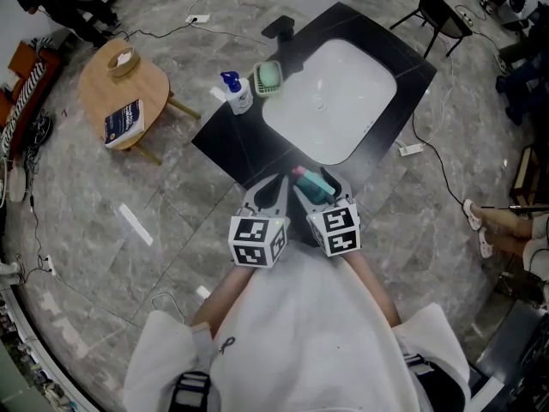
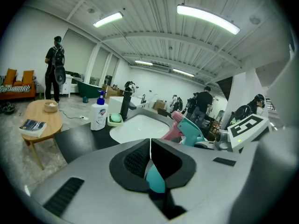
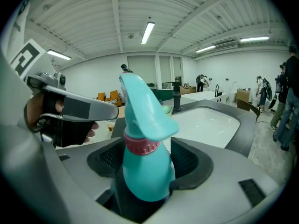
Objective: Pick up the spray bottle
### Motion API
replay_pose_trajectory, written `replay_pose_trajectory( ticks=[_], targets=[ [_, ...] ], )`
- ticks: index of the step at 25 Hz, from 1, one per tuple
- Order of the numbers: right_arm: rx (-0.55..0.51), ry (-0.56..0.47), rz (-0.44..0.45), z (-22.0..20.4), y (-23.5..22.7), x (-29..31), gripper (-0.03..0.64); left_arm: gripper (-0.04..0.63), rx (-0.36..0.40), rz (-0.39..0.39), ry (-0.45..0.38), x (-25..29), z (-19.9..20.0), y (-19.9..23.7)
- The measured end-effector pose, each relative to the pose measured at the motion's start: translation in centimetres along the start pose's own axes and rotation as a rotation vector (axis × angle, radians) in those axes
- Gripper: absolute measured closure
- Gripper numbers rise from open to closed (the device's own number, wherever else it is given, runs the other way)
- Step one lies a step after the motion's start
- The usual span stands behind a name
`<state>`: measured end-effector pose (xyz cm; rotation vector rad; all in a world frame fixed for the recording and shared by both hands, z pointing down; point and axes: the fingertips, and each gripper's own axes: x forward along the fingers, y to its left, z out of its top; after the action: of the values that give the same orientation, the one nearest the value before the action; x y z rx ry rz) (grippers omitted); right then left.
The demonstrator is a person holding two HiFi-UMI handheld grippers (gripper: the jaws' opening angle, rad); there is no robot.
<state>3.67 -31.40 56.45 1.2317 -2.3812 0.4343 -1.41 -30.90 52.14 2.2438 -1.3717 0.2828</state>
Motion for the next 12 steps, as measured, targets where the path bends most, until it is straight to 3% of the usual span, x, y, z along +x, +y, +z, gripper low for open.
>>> replay_pose_trajectory(
  ticks=[12],
  targets=[
    [0.004, -0.005, -0.018, 0.02, -0.1, 0.12, 0.304, 0.566, -0.009, 0.009, -0.003, -0.28, -0.15, 0.64]
  ],
)
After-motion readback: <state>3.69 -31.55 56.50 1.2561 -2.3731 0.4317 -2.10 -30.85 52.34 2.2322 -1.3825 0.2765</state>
